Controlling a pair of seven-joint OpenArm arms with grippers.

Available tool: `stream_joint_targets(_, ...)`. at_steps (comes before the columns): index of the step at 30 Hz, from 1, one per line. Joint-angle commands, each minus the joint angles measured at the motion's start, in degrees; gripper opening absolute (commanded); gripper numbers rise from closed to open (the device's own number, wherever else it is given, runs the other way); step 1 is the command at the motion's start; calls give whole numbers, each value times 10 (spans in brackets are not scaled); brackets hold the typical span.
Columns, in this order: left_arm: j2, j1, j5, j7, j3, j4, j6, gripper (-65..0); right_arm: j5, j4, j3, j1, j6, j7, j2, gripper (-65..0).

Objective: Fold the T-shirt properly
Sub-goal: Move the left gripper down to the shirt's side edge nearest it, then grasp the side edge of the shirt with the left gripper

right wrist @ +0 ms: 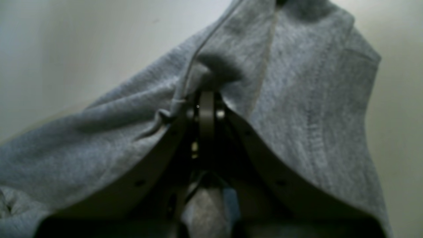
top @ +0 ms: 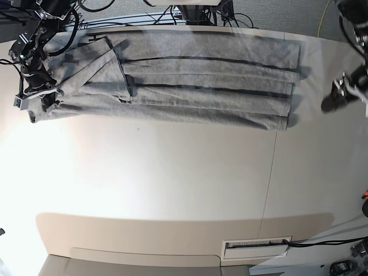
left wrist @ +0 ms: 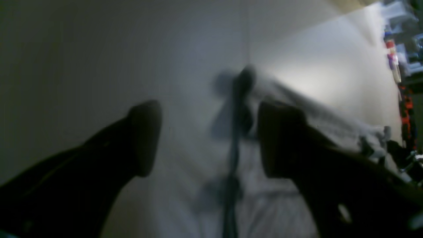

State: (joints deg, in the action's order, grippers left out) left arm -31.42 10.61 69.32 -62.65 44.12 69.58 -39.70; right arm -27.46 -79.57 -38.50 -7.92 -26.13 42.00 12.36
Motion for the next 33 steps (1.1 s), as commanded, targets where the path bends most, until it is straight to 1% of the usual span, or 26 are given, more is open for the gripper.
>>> stream_joint_targets(1,-11,11,15,11,7,8,2,-155,-2,-6,-2,3,-3,2,9,-650)
stream_joint_targets(3,-6,41,27,11,7,8,2,-143,-2,-6,-2,3,-3,2,9,-650)
stream_joint_targets(6,17,67,44,11,6,8,2,-143,-2,-6,-2,3,-5,2,8,-650)
stream_joint_targets(11,71,67,40,10,6,5,2,-143,-2,-6,-2,3,-5,2,8,-650)
stream_joint_targets(13,85,65,40,10,3,5,2,-143,-2,-6,-2,3,-5,2,8,-650)
stream_joint_targets(15,91,65,40,11,-13,5,3,-143,-2,-6,-2,3,-4,2,8,-650)
stream_joint_targets(17,96,65,39,12,-31,5,14,-143,-2,-6,-2,3,-4,2,8,-650)
stream_joint_targets(18,99,65,39,14,-40,5,13,-143,-2,-6,-2,3,-5,2,8,-650)
stream_joint_targets(21,106,64,21,35,-70,5,13,-143,-2,-6,-2,3,-5,2,8,-650)
stream_joint_targets(26,106,45,-1,44,-116,5,14,-143,-2,-6,-2,3,-5,2,8,-650)
stream_joint_targets(28,106,33,-16,47,-134,5,28,-143,-2,-6,-2,3,-5,2,8,-650)
stream_joint_targets(33,106,11,-33,53,-167,5,29,-143,-2,-6,-2,3,-5,2,8,-650)
